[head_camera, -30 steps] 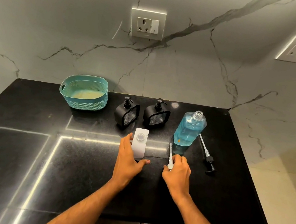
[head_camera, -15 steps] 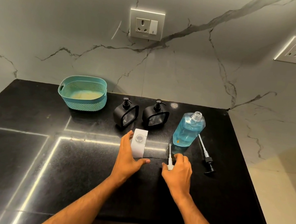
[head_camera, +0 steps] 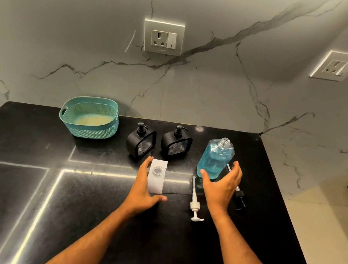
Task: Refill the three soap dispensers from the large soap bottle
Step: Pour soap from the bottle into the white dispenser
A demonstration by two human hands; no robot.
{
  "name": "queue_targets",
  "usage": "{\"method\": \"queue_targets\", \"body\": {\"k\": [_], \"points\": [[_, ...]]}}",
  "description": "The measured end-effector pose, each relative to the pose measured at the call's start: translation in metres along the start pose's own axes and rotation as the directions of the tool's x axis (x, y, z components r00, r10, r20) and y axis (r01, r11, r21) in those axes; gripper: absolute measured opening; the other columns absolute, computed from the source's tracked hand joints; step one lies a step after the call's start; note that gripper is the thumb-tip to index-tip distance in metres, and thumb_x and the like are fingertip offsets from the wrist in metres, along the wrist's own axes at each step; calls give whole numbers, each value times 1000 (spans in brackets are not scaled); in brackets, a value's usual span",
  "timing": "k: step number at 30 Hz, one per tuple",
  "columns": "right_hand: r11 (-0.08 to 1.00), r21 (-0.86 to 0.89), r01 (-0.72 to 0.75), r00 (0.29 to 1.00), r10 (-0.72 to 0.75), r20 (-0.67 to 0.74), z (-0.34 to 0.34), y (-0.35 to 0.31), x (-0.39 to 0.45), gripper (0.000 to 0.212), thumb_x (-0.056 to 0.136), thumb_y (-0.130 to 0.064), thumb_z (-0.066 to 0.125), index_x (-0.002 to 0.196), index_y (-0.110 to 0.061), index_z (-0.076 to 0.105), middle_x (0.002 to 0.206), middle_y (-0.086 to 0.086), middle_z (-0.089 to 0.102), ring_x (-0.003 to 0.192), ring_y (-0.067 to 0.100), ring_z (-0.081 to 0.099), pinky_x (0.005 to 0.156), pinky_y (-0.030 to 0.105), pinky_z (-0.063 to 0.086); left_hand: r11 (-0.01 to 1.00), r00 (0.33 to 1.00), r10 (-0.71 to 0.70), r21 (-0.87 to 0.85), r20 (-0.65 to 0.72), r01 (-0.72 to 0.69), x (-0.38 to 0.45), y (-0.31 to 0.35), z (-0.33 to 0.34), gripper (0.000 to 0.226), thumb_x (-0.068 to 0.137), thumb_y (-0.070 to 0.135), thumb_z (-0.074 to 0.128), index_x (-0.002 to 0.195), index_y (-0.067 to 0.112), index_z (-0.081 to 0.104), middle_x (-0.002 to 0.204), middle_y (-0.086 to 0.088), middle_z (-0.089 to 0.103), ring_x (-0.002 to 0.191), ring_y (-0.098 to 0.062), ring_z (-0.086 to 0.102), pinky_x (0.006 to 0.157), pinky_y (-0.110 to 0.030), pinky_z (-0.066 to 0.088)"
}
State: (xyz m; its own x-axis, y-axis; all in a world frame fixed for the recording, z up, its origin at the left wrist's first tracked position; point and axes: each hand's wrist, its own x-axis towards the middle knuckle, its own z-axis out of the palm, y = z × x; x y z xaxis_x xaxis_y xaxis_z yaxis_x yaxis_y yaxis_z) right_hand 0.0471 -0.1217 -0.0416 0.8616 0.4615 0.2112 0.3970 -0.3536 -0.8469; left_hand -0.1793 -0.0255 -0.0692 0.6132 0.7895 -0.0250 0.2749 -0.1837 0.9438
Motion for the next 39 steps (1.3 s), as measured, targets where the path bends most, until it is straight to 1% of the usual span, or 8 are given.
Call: {"method": "queue_targets", "body": {"k": [2, 10, 17, 20, 24, 31, 34, 39], "points": [[999, 52, 0, 1000, 0, 15, 5, -3, 7, 113, 67, -30, 95, 155, -12, 26, 152, 9, 36, 143, 26, 39, 114, 48, 44, 1000, 1000, -4, -13, 10, 4, 3, -4, -1, 132, 66, 5, 97, 162, 27, 10, 152, 30, 27, 134, 26, 31, 107, 0, 30], [976, 219, 12, 994, -35, 102, 9, 5, 22, 101, 72, 6, 81, 155, -22, 29, 147, 2, 46, 138, 20, 47, 105, 48, 54, 1000, 999, -9, -8, 53, 10, 8, -9, -7, 131, 66, 5, 96, 163, 33, 12, 154, 26, 34, 140, 11, 40, 104, -10, 44], [976, 216, -20, 990, -11, 143, 6, 13, 40, 98, 74, 5, 83, 154, -25, 35, 147, 1, 47, 140, 18, 46, 108, 49, 51, 1000, 999, -5, -16, 47, 6, 12, -9, -8, 128, 63, 18, 98, 159, 41, 16, 154, 27, 35, 144, -4, 41, 107, -24, 50], [980, 196, -33, 988, 3, 153, 4, 10, 42, 97, 72, 6, 85, 153, -22, 38, 141, 1, 48, 133, 15, 49, 107, 41, 52, 1000, 999, 2, -31, 35, -1, 12, -8, -7, 129, 61, 21, 99, 159, 35, 17, 157, 24, 32, 145, -7, 40, 109, -25, 49], [985, 169, -25, 989, 0, 149, 2, 9, 45, 100, 65, 5, 90, 149, -17, 42, 135, -1, 45, 129, 12, 45, 106, 31, 46, 999, 1000, 21, -41, 23, -20, 13, -3, -5, 130, 56, 33, 98, 159, 26, 18, 158, 15, 29, 143, 8, 34, 103, -8, 43], [984, 177, 31, 983, -62, 173, 2, 11, 45, 97, 57, -7, 98, 139, -17, 48, 126, -4, 44, 120, 11, 50, 95, 9, 43, 999, 999, 43, -10, 11, -43, 16, 2, -3, 133, 51, 46, 97, 157, 20, 20, 154, 7, 27, 136, 16, 34, 103, -5, 41], [979, 204, 20, 982, -59, 182, 4, 14, 41, 94, 59, -14, 99, 137, -18, 48, 127, 0, 45, 120, 13, 52, 102, 22, 49, 1000, 999, 19, -12, 31, -18, 17, 1, -3, 135, 52, 43, 99, 158, 28, 16, 156, 8, 29, 139, 13, 35, 104, -9, 43], [962, 269, -41, 970, -26, 241, 1, 19, 42, 89, 66, -20, 96, 141, -23, 48, 133, -1, 61, 125, 19, 60, 104, 50, 54, 1000, 997, -23, -9, 72, 24, 19, -3, -5, 137, 56, 37, 102, 160, 39, 11, 155, 9, 38, 141, -4, 43, 111, -30, 48]]}}
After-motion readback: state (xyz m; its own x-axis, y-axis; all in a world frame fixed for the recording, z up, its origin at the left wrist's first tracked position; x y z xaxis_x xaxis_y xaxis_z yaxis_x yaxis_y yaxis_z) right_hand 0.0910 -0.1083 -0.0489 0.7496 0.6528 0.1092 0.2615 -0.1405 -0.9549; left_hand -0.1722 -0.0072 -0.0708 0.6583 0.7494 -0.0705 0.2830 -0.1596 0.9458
